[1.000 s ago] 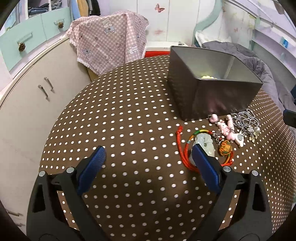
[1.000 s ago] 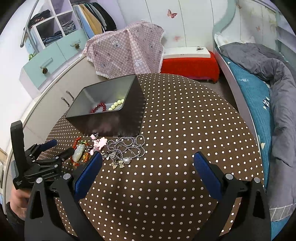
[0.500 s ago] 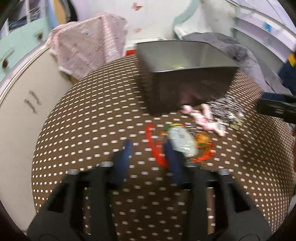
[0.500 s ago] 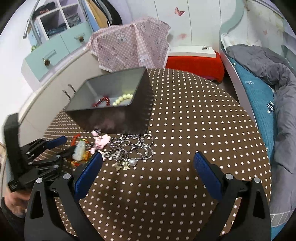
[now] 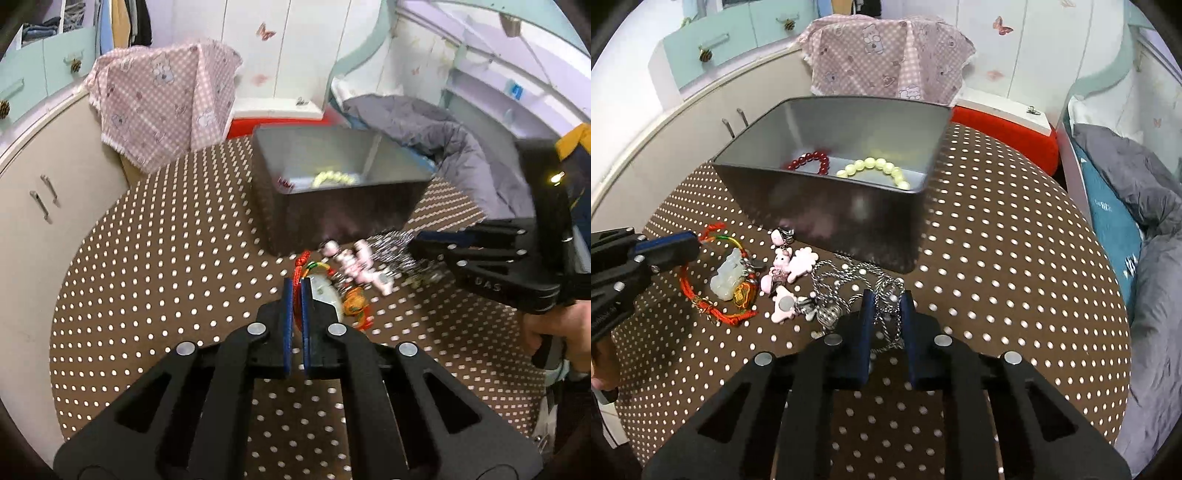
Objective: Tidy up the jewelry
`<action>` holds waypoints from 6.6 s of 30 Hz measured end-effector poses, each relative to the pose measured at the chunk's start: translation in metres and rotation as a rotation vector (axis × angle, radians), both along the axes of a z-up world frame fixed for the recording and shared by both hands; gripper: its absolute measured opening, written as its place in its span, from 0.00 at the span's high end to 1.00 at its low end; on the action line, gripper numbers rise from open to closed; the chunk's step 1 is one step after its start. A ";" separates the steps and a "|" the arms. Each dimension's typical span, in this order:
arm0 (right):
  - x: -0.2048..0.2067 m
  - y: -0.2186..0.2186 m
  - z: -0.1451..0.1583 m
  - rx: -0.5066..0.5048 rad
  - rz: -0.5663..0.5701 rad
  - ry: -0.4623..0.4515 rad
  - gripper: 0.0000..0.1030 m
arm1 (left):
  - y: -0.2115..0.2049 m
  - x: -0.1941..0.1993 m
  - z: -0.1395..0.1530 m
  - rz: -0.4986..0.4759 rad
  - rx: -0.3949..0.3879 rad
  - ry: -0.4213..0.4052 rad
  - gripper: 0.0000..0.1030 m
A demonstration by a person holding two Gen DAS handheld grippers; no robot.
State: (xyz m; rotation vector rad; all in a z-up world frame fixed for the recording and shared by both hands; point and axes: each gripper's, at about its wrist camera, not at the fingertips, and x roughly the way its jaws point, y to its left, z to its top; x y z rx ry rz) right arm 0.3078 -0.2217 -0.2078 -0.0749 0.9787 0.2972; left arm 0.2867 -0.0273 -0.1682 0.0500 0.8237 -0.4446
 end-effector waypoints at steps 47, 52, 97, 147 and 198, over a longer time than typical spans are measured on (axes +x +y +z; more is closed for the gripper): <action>0.049 -0.008 0.185 0.218 0.095 -0.324 0.87 | -0.019 0.077 0.107 -0.021 -0.019 -0.144 0.95; 0.061 -0.020 0.154 0.191 -0.012 -0.265 0.19 | -0.017 0.079 0.096 0.069 0.056 -0.181 0.06; -0.060 -0.039 0.100 0.179 -0.222 -0.276 0.08 | 0.022 -0.033 0.077 0.296 0.030 -0.253 0.06; -0.068 -0.005 0.033 0.056 -0.020 -0.110 0.91 | -0.018 -0.013 -0.010 0.081 0.014 0.017 0.72; -0.046 -0.008 0.108 0.104 0.032 -0.247 0.91 | -0.004 -0.023 0.029 0.021 -0.015 -0.093 0.60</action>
